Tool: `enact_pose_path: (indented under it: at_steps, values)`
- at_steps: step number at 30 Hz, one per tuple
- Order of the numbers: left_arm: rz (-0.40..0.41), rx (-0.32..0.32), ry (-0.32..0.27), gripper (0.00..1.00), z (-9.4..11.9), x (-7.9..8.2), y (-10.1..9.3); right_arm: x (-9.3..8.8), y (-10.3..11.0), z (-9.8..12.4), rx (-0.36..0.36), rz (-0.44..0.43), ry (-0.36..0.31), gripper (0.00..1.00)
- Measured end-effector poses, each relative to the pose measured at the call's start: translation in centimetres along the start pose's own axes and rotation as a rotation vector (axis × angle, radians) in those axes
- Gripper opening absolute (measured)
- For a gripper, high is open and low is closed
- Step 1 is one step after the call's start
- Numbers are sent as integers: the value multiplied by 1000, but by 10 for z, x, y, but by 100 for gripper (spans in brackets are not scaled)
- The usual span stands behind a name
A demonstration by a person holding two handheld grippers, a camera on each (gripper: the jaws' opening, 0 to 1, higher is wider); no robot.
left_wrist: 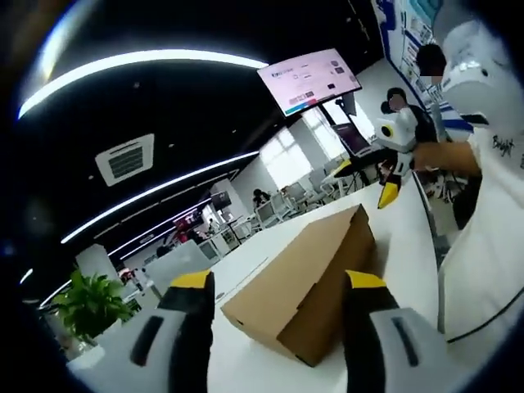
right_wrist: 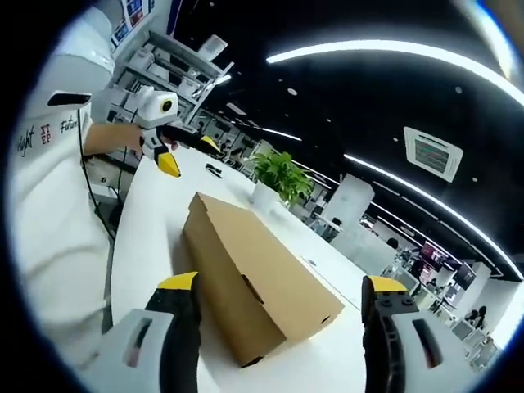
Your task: Operate the shoe box by opening the lid, removing the specified soft item, and placing it in the target area until the item is outside and the box remains undamaged.
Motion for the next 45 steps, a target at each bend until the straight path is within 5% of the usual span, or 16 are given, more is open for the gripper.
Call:
enact_pose_path:
  at_steps: [1, 5, 8, 12, 18, 22, 25, 27, 29, 35, 38, 41, 42, 45]
  values:
    - [-79, 8, 27, 65, -1, 0, -1, -1, 0, 2, -2, 14, -3, 81]
    - [12, -63, -27, 67, -5, -1, -10, -1, -1, 7, -9, 14, -11, 80]
    - [-72, -38, 11, 65, -6, -2, -11, -1, -2, 9, -20, 22, -17, 76]
    - [-39, -58, -15, 62, -9, -3, -16, -1, 0, 8, -26, 30, 0, 73]
    - [-95, -35, 11, 61, -11, -5, -21, 3, 8, 7, -30, 23, -37, 71]
    - [-169, 84, 135, 60, -3, -11, -10, 4, 13, 9, -18, 113, -24, 71]
    - [-246, 38, 224, 60, -6, -20, -14, 6, 14, 12, -7, 151, -20, 70]
    - [-230, -4, 174, 60, -5, -18, -20, 12, 14, 16, -15, 234, -55, 69]
    - [-244, 2, 132, 60, -4, -12, -22, 13, 15, 18, -7, 221, -54, 68]
    - [-284, 32, 159, 55, -3, -11, -20, 15, 14, 18, 1, 241, -94, 66]
    - [-288, 49, 155, 60, -3, -13, -16, 15, 13, 16, 5, 246, -79, 65]
    - [-291, 40, 102, 61, -6, -7, -17, 14, 12, 16, -5, 273, -74, 64]
    - [-268, 37, 39, 61, -7, -2, -18, 15, 12, 16, -2, 273, -82, 64]
    - [-341, -6, 30, 54, -11, 2, -25, 16, 10, 16, 6, 233, -104, 64]
Point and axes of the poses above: the point that each gripper's makers call its tool centre point, and the gripper's own axes: z roughly backward along the fingers, y roughly to its left, x roughly out of its top, the point moved 7 cm from there along z, roughly backward along the fingers, and after that the axes turned 10 degrees about -x, right-handed, at the moved point
